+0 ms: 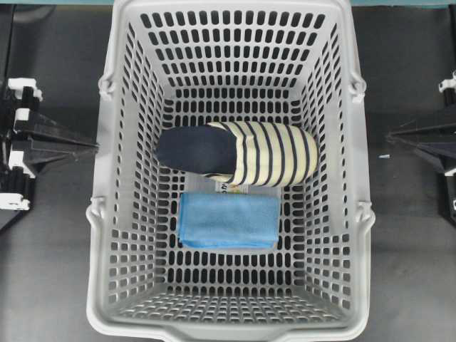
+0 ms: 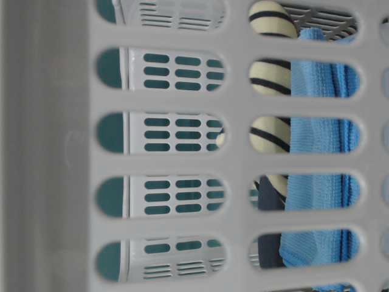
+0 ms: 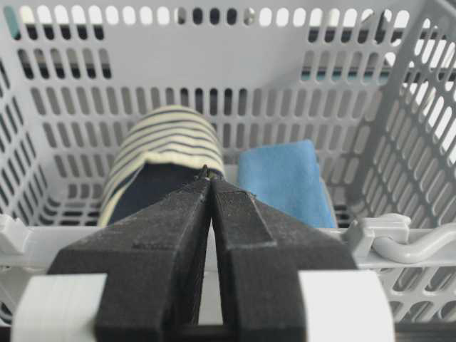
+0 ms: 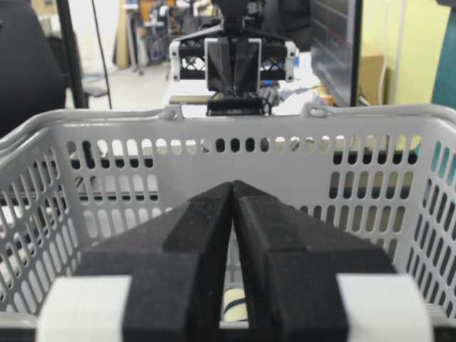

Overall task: Pick up the blue cloth from the shopping basket with the left arm.
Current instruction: 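Move the left gripper into the basket down toward the light-blue cloth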

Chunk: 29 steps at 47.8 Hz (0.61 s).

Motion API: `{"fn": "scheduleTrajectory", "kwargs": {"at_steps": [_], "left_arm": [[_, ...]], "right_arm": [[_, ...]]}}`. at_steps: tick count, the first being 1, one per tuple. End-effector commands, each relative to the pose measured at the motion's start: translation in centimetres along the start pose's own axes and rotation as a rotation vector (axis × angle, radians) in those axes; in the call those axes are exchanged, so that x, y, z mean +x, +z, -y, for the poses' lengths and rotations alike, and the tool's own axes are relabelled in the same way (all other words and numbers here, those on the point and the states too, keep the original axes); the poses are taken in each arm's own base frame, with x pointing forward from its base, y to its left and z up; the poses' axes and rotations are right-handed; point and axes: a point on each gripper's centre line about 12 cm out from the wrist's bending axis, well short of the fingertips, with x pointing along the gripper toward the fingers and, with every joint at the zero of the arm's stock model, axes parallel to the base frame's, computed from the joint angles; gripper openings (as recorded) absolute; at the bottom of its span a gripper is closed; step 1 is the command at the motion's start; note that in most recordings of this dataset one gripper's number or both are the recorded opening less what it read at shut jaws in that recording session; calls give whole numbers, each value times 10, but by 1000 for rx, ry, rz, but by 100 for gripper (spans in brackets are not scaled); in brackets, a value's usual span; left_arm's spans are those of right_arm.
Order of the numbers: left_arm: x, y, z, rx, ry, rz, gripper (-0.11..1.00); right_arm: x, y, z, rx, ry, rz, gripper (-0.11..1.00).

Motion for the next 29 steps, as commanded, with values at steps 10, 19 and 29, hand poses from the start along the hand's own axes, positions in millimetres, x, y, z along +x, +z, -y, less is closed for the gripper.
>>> {"fn": "scheduleTrajectory", "kwargs": {"at_steps": [10,19,29], "left_arm": [[32,40,11,-7,-47,-147,0],[73,52,23,12,-78,-389,0],[127,49,28,29,-75,-614,0]], "right_arm": [[2,6,0,12,0,8,0],[2,5,0,12,0,-6,0],[2,1,0,24,0,-37,0]]}}
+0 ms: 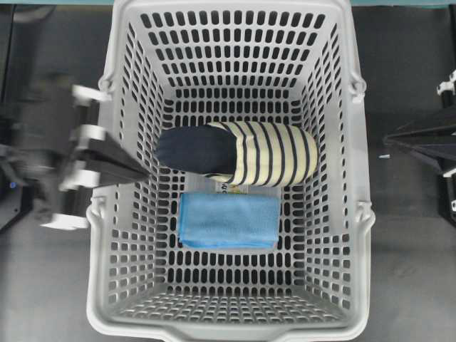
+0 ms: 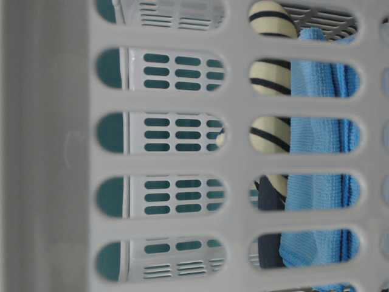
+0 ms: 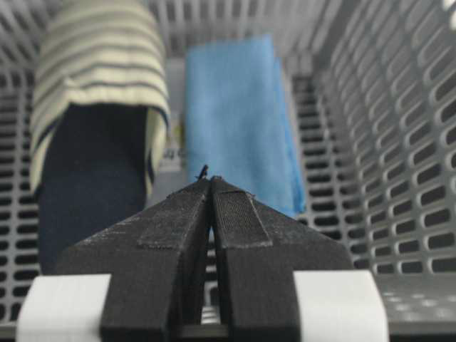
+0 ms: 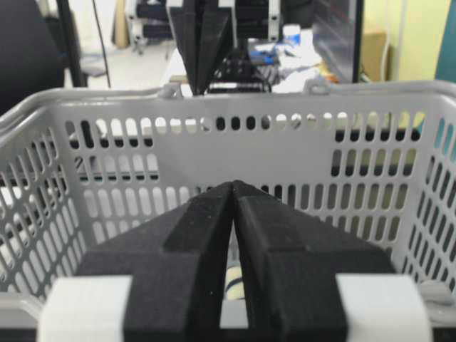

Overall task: Pick up the blue cloth from the shopping basket with the left arm.
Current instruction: 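Move the left gripper into the basket down toward the light-blue cloth, then close the left gripper on the edge of the light-blue cloth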

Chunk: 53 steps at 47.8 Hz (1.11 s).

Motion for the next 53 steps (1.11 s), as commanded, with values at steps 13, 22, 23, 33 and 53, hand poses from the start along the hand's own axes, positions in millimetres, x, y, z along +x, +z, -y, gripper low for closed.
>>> {"fn": "scheduleTrajectory", "kwargs": {"at_steps": [13,22,23,33,53], "left_arm": [[91,35,5,1,3,-268,0],[135,20,7,-4,4,-357,6],[140,18,7,-5,5,-365,10],[167,0,11,-81,19,-439,70],[193,-56,16,-118,33,-569,84]], "right_arm": [[1,6,0,35,1,9,0],[1,7,0,37,1,11,0],[1,6,0,37,1,8,0],[1,7,0,37,1,15,0],[0,3,0,37,1,5,0]]}}
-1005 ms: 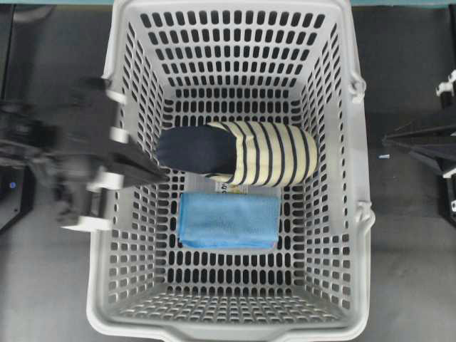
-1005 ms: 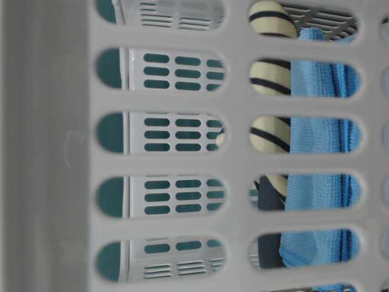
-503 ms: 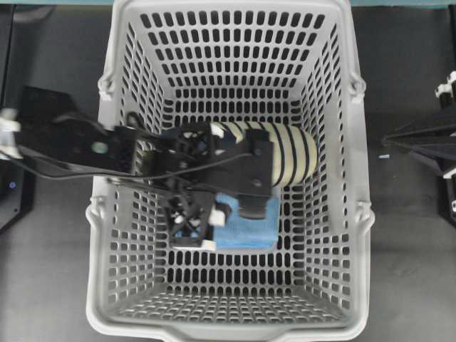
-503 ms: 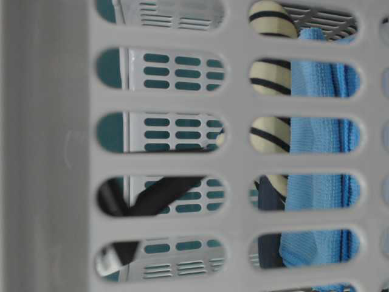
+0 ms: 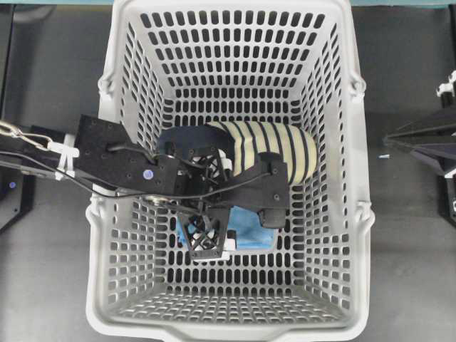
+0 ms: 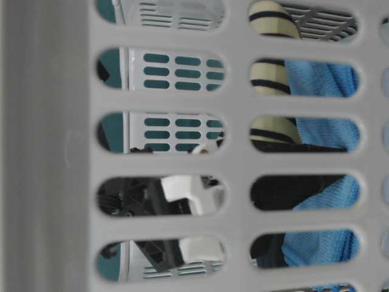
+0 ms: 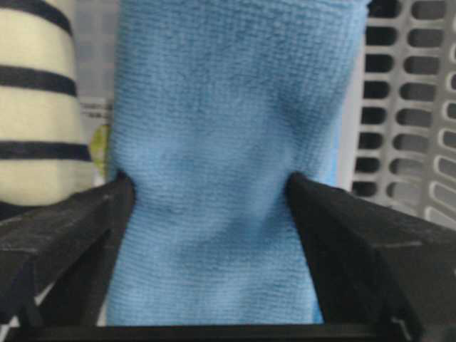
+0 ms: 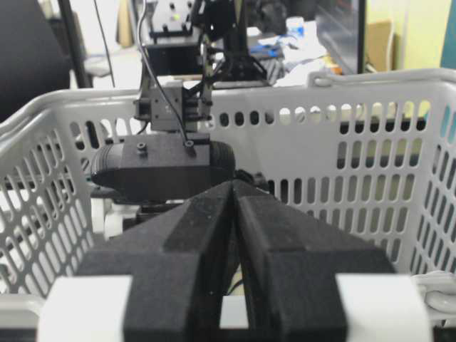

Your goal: Pick up the blue cloth from the shopping basket with the left arm.

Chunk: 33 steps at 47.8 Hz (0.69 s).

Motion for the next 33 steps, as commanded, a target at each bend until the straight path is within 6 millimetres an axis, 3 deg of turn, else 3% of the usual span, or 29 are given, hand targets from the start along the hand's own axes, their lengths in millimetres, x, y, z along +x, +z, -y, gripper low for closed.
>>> {"fn": "scheduleTrajectory", "kwargs": {"at_steps": [1,6,15,19,33], "left_arm": [[-1,0,0,4,-1,9,83],[-1,-2,0,6,3,-3,72],[-20,7,1,5,-1,26,23],[-35,18,2,4,-8,69,8],[-128,70,8,22,-19,188,7]], "right_arm": [[1,3,0,6,-1,8,0],[1,0,0,5,1,3,0],[0,-2,0,6,-1,0,0],[0,-2,0,6,-1,-3,0],[-1,-3,0,8,-1,0,0]]}}
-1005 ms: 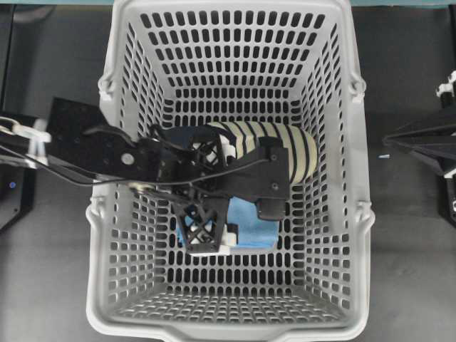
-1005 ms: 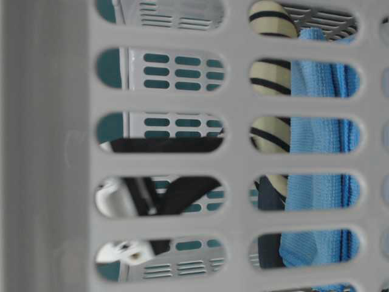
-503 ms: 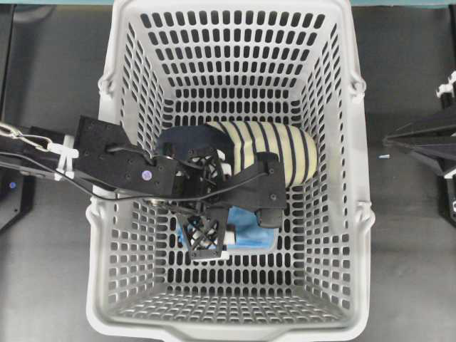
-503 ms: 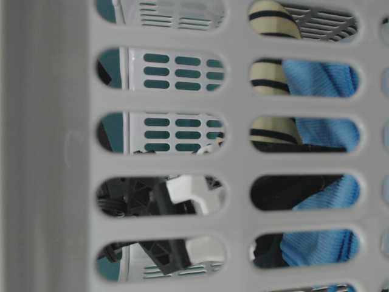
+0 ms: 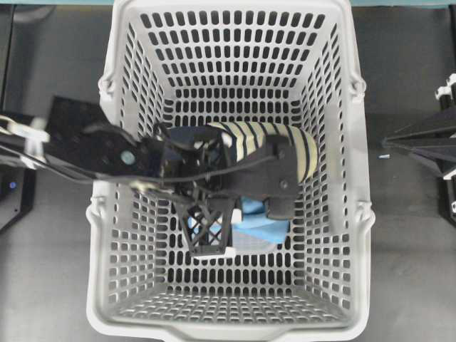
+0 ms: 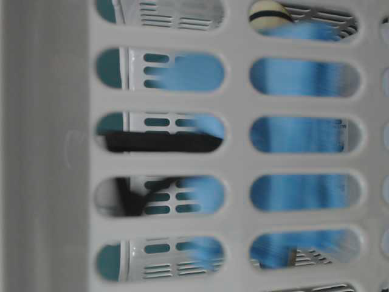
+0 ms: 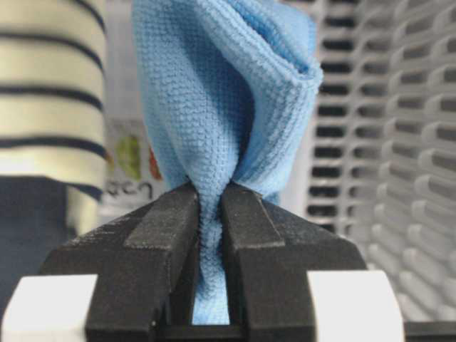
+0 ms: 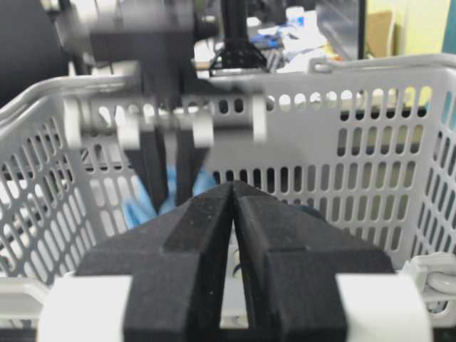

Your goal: Pick up the blue cloth from the shopping basket with the left arm.

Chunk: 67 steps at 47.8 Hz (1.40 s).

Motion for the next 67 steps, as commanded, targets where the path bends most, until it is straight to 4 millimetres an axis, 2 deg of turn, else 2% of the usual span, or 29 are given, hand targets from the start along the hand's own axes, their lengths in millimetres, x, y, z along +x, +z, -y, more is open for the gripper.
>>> {"fn": "scheduleTrajectory", "kwargs": {"at_steps": [1,6,12,67], "left_arm": [[-54,30,3,7,-4,72,7],[-82,42,2,5,1,61,7],[-94,46,2,2,5,35,7],[-93,43,3,-10,8,7,7]], "right_arm": [[1,4,0,3,0,14,0],[0,4,0,3,1,17,0],[0,5,0,3,1,18,0],[0,4,0,3,1,20,0]]}}
